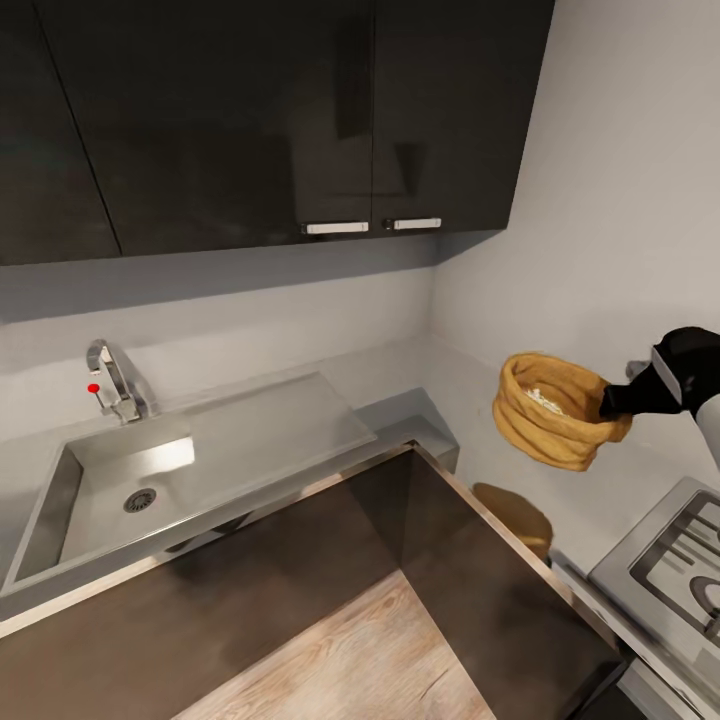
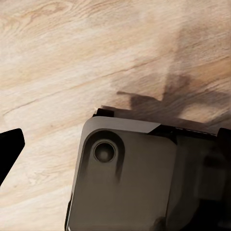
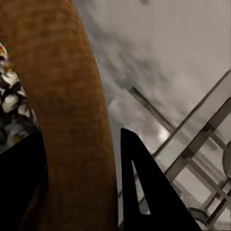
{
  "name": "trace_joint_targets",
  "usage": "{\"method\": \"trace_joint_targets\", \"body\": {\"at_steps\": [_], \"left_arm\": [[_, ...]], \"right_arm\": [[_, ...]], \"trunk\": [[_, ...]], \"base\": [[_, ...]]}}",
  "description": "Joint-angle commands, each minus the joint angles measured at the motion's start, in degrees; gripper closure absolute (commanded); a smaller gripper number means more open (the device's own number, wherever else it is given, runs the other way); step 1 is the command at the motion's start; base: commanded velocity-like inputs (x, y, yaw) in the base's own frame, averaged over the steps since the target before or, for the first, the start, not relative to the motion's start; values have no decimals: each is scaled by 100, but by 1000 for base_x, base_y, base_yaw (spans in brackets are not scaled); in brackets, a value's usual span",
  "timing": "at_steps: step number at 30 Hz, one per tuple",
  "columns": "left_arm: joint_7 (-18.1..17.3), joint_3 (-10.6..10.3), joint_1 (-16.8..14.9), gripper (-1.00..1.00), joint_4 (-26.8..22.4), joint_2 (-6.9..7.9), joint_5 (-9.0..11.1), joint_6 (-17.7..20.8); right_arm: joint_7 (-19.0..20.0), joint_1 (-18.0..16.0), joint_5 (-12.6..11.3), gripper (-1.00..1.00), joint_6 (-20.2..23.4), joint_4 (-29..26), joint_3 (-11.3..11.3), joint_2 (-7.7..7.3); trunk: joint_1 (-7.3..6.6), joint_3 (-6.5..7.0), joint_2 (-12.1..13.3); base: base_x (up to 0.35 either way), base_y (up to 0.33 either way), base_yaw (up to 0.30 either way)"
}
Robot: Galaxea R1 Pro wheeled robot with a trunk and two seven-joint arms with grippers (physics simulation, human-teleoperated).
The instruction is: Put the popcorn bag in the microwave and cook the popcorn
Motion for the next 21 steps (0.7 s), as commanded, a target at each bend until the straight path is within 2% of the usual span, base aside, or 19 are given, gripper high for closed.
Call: {"method": "trace_joint_targets", "body": {"at_steps": [1, 3, 4, 5, 7, 9, 11, 14, 16, 17, 19, 21], "left_arm": [[1, 15, -4, -100, 5, 0, 8, -19], [1, 15, -2, -100, 3, -2, 7, -19], [1, 15, -4, -100, 3, -2, 8, -19], [1, 15, -4, -100, 5, -2, 7, -20], [1, 15, -3, -100, 4, -1, 7, -18], [1, 15, -4, -100, 6, 0, 9, -19], [1, 15, -4, -100, 7, 2, 10, -16], [1, 15, -3, -100, 8, -1, 7, -18], [1, 15, -4, -100, 5, 2, 6, -19], [1, 15, -3, -100, 6, 0, 7, -19], [1, 15, -4, -100, 6, -2, 7, -18], [1, 15, -4, -100, 4, 0, 6, -19]], "right_arm": [[47, -15, 31, 100, 16, 62, 1, -6], [-87, -21, 29, 100, 16, 140, -159, -3], [-290, -22, 29, 100, 16, 158, -323, -1], [-587, -22, 27, 100, 16, 168, -559, 0], [-1310, -22, 21, 100, 16, 175, -1196, 1], [-1841, -22, 20, 100, 16, 177, -1620, 1], [-2155, -22, 20, 100, 16, 177, -1838, 3], [-2441, -6, 19, 100, 16, 156, -1931, 15], [-3035, -4, 14, 100, 16, 108, -1967, 54], [-3214, -4, 12, 100, 16, 99, -2033, 58], [-3679, -4, 11, 100, 16, 86, -2342, 62], [-4350, -8, 11, 100, 16, 58, -2691, 63]], "trunk": [[3, -13, -13], [3, -13, -13], [3, -13, -13], [3, -13, -13], [3, -13, -13], [3, -13, -13], [3, -13, -13], [3, -13, -13], [3, -13, -13], [3, -13, -13], [3, -13, -13], [3, -13, -13]], "base": [[0, 0, 0], [0, 0, 0], [0, 0, 0], [0, 0, 0], [0, 0, 0], [0, 0, 0], [0, 0, 0], [0, 0, 0], [0, 0, 0], [0, 0, 0], [0, 0, 0], [0, 0, 0]]}}
